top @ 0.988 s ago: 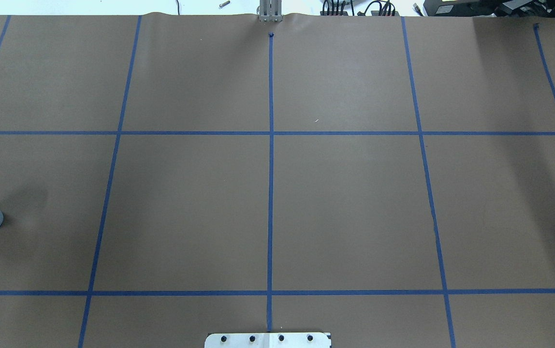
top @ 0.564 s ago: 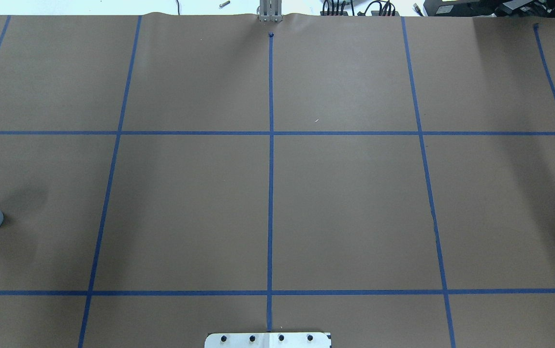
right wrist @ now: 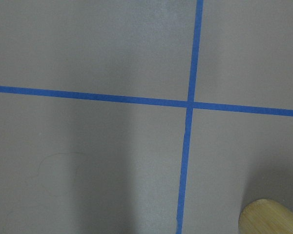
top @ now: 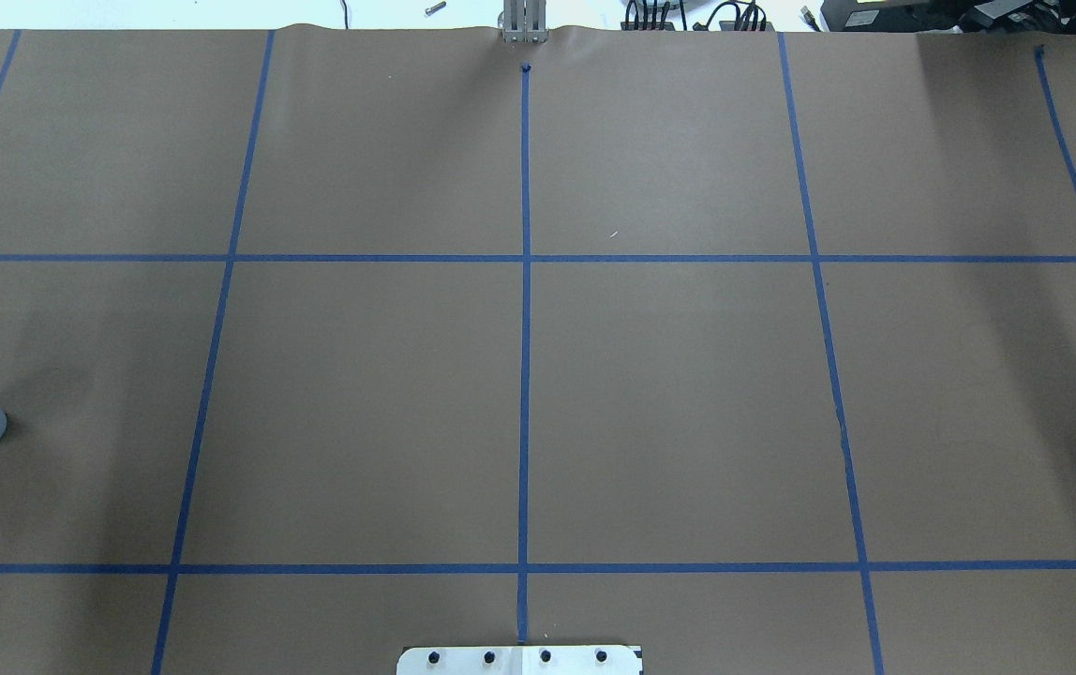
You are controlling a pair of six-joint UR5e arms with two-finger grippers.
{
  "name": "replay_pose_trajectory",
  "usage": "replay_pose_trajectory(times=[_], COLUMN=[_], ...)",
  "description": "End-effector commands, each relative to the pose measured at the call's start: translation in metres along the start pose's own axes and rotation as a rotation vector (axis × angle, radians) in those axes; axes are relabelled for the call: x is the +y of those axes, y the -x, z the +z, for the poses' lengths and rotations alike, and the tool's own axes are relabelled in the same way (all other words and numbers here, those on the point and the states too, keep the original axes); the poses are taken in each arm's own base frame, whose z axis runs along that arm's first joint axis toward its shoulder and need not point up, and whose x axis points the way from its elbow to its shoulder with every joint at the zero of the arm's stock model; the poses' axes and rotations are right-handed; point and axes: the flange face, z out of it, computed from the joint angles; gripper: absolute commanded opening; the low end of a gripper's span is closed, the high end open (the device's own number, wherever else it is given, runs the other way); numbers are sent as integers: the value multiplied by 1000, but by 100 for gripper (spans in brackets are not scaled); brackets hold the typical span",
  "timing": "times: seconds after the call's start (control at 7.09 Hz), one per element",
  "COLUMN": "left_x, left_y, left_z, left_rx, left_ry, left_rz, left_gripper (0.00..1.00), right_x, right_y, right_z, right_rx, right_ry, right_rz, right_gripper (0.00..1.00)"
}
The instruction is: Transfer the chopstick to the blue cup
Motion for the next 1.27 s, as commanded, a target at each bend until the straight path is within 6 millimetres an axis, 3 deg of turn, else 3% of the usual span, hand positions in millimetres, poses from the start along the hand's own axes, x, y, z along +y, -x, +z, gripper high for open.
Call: replay_pose_trajectory(times=[0.0, 0.99, 1.13], left_x=[-16, 9, 10], left_y=[1, -15, -14], left_z=[21, 49, 50], left_rx=[-5, 11, 11], left_ry=[5, 80, 86], left_rz=[0, 66, 63], left_gripper=[98, 98, 65], right_x=[0, -1, -1], right_y=[0, 1, 1], right_z=[0, 0, 0], right_rx=[-3, -8, -8], right_ry=[0, 2, 2], right_rz=[24, 34, 35], right_gripper=[100, 100, 100])
